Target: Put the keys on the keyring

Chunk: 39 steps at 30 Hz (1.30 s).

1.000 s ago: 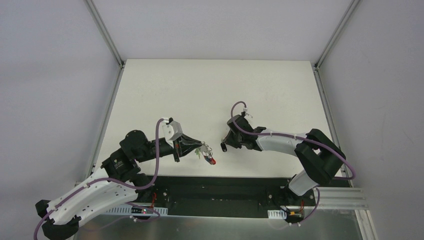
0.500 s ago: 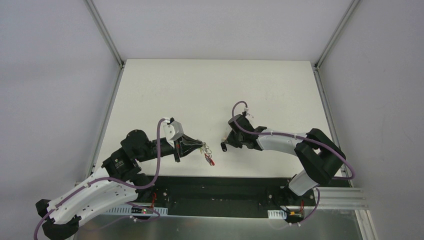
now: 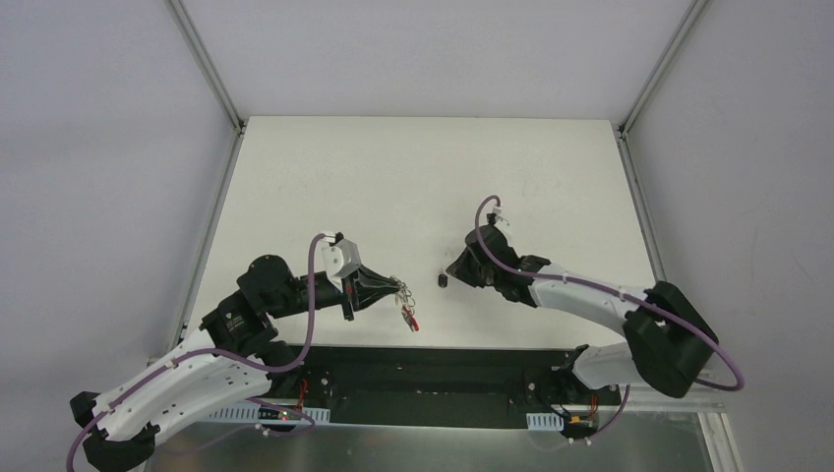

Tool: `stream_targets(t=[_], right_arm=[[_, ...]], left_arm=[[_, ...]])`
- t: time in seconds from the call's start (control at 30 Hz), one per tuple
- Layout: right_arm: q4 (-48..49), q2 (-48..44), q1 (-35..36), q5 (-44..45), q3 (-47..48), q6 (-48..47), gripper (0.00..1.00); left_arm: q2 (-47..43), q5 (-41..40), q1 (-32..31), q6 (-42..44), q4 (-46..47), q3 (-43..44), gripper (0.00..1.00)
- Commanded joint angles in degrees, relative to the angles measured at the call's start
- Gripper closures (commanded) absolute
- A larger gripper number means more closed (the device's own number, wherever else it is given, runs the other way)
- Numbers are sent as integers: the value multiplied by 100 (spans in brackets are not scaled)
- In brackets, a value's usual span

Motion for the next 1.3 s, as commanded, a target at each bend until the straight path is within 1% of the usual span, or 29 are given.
stream_targets(t=[0.0, 0.2, 0.4, 0.5, 0.53, 0.67, 0.83, 1.03, 1.17, 1.27], right_arm=[[52, -1001, 15, 217, -168, -471, 100], [-85, -2260, 19, -40, -463, -1000, 100], [-4, -3718, 82, -446, -665, -1987, 100], [-20, -4180, 89, -818, -605, -2454, 100], [-56, -4270, 91, -1103, -538, -2603, 100], [-342, -4408, 156, -2055, -65, -3220, 100], [-702, -4335, 383, -2892, 570, -3958, 100], [-724, -4182, 629, -3459, 974, -4434, 100], [-1255, -3947, 844, -3678, 1361, -4750, 100], [-1378, -3930, 978, -3699, 1463, -4883, 100]], left_arm=[[-40, 244, -51, -157, 488, 114, 100], [-51, 520, -54, -259, 560, 171, 100], [-36, 901, -50, -340, 611, 274, 100], [17, 1057, -52, -332, 630, 317, 100], [39, 1114, -51, -336, 632, 340, 100], [130, 1346, -57, -317, 635, 420, 100], [283, 1753, -49, -316, 642, 535, 100], [583, 2445, -55, -318, 645, 715, 100], [825, 3112, -54, -384, 650, 926, 100], [899, 3414, -48, -427, 644, 1008, 100]])
